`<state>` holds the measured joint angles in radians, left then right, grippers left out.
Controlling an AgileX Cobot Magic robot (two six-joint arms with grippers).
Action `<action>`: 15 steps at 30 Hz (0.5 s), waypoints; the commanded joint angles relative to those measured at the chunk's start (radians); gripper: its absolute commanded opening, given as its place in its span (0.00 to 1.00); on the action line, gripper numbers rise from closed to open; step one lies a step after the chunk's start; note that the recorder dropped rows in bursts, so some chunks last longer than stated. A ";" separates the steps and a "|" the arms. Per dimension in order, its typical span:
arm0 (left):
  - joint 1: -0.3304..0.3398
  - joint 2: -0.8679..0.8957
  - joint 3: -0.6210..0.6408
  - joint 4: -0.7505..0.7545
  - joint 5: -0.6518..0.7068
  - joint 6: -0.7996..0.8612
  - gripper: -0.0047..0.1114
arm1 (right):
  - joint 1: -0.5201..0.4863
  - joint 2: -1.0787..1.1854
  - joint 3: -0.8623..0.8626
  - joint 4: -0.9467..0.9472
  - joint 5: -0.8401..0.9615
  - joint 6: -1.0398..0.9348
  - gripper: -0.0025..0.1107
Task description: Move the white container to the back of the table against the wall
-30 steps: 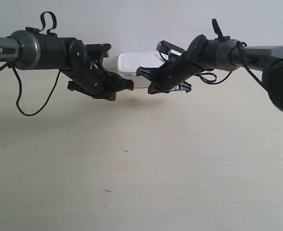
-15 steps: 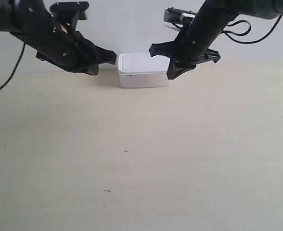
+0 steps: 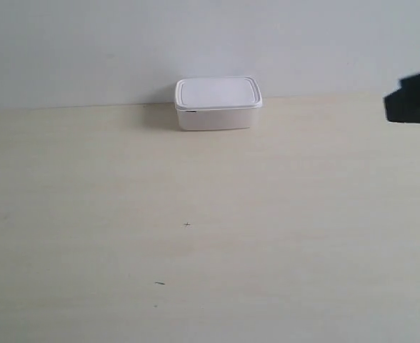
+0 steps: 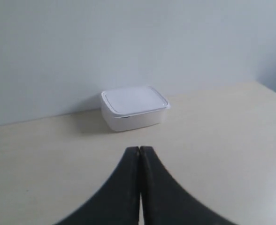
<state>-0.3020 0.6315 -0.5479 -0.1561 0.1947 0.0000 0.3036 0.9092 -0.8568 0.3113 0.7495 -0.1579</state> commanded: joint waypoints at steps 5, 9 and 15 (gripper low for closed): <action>0.003 -0.457 0.237 -0.004 0.017 0.136 0.04 | -0.001 -0.488 0.368 0.000 -0.250 -0.015 0.02; 0.003 -0.431 0.335 -0.004 -0.221 0.185 0.04 | -0.001 -0.433 0.503 0.000 -0.634 -0.059 0.02; 0.003 -0.416 0.347 -0.004 -0.168 0.185 0.04 | -0.001 -0.405 0.511 0.000 -0.639 -0.059 0.02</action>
<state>-0.3020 0.2094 -0.2064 -0.1580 0.0000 0.1793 0.3036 0.5006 -0.3510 0.3139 0.1302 -0.2055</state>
